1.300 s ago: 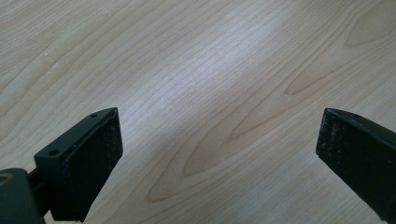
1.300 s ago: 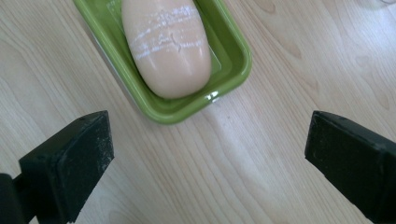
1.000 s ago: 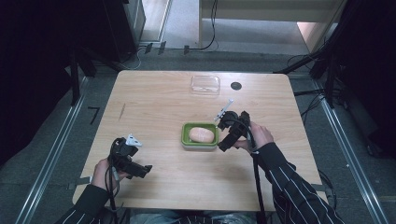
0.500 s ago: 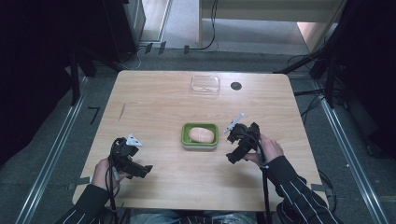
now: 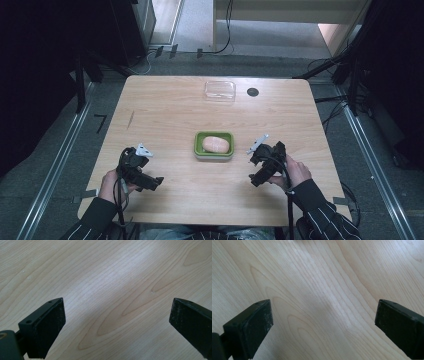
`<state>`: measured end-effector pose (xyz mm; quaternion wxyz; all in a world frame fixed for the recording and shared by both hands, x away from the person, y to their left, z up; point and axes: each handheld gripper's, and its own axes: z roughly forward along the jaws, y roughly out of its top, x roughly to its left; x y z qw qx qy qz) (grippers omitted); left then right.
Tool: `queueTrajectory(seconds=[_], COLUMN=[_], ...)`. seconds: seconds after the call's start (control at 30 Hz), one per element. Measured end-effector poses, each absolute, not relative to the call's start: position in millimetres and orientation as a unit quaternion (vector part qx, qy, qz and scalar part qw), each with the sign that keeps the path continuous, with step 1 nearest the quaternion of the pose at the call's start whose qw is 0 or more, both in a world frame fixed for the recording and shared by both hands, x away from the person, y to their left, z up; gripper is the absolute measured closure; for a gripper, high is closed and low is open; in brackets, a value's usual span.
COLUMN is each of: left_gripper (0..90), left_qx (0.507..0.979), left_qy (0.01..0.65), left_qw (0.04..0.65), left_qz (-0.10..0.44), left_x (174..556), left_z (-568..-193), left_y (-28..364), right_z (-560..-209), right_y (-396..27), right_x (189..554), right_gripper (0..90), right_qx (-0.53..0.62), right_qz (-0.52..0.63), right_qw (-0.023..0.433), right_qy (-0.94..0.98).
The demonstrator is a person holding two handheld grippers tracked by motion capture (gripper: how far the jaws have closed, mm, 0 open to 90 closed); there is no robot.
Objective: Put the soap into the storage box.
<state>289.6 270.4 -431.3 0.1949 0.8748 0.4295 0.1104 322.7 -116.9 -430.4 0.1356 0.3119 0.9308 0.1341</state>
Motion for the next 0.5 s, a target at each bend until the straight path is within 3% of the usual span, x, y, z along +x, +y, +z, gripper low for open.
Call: queueTrajectory(seconds=[0.5], left_gripper=[1.3], left_qx=[0.879], left_qy=[0.424], left_qw=[0.191], left_qz=[0.108], left_x=[292.1], left_z=[-432.3], left_y=[267.1], right_z=[-442.2], right_y=[-116.6], right_x=[319.0], right_gripper=[2.2], right_qx=[0.305], right_qz=[0.112], right_qw=[0.127], right_qy=[0.937])
